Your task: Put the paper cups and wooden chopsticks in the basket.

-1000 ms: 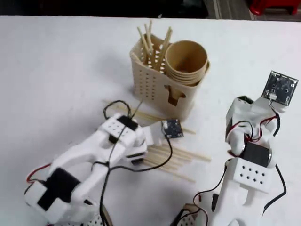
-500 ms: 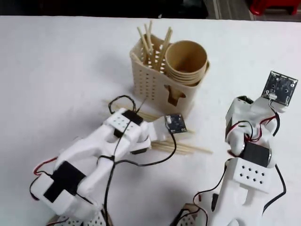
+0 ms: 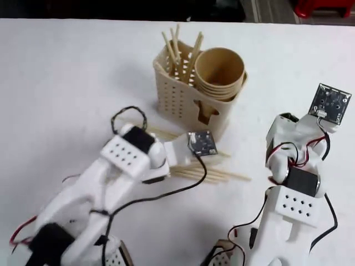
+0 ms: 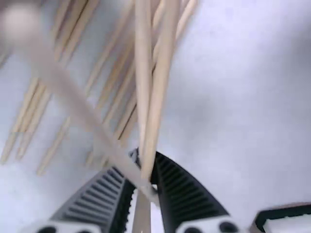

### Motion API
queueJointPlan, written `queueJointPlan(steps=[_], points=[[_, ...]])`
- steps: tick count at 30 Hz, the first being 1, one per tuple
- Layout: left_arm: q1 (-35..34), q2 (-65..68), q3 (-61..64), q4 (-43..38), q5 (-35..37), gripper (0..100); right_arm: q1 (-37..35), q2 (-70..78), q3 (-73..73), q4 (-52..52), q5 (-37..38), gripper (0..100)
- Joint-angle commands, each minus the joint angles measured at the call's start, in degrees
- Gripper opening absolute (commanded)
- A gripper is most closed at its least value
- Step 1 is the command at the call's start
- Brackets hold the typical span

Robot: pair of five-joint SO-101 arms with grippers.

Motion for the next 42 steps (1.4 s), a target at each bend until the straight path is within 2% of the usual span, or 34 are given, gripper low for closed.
queueJointPlan(steps=[1, 9, 16, 23, 31, 42], points=[[0.13, -10.51, -2.64, 5.98, -0.70, 2, 0.40, -0.04, -0.26, -1.10, -0.09, 1.9], [0.13, -24.04, -3.08, 12.13, -1.23, 2, 0.40, -0.04, -0.26, -1.10, -0.09, 1.9], [0.13, -28.97, -3.08, 9.32, -0.09, 2, 0.48, -0.04, -0.26, -1.10, -0.09, 1.9], [0.04, -30.11, -4.48, -0.09, 5.54, 2, 0.48, -0.04, -0.26, -1.10, -0.09, 1.9], [-3.12, -29.76, -16.53, -10.46, 13.71, 2, 0.48, -0.04, -0.26, -1.10, -0.09, 1.9], [-3.30, -29.67, -17.58, -37.89, 20.31, 2, 0.40, -0.04, 0.09, -1.10, -0.09, 1.9]])
